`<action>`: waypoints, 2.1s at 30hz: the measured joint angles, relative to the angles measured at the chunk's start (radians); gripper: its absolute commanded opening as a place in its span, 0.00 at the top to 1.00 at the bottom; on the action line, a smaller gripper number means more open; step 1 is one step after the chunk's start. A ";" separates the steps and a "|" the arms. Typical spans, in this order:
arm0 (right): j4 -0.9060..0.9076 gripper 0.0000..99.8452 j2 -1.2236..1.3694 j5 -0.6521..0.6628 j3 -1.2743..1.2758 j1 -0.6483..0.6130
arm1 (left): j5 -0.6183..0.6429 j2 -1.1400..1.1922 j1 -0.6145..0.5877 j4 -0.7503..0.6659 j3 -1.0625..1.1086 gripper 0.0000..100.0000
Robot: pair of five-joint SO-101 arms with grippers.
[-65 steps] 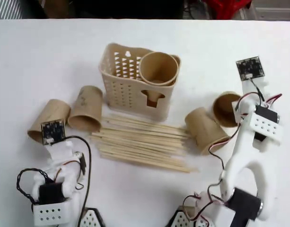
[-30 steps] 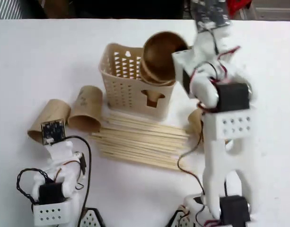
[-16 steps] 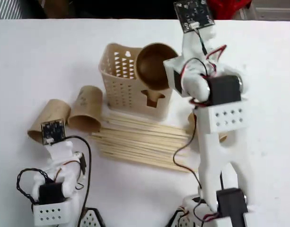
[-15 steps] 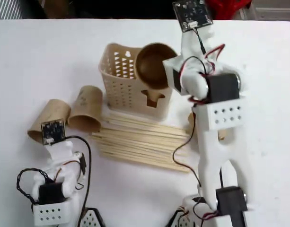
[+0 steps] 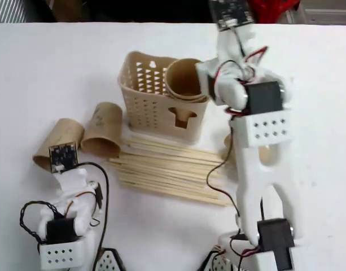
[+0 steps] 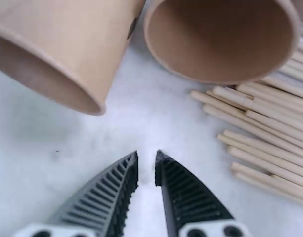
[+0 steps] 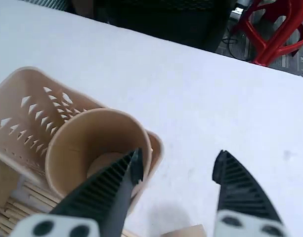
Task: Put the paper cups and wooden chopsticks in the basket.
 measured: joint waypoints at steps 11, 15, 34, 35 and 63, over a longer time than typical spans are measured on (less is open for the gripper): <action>0.238 0.93 -0.267 0.104 0.115 0.133 | 0.000 0.000 0.000 0.000 0.000 0.92; 0.239 0.93 -0.331 0.259 0.296 0.176 | 0.000 0.000 0.000 0.000 0.000 0.92; -0.107 0.82 -0.756 0.374 1.174 0.209 | 0.000 0.000 0.000 0.000 0.000 0.92; -0.138 0.81 -0.758 0.350 1.200 0.209 | 0.000 0.000 0.000 0.000 0.000 0.92; -0.157 0.81 -0.775 -0.110 1.341 0.417 | 0.000 0.000 0.000 0.000 0.000 0.92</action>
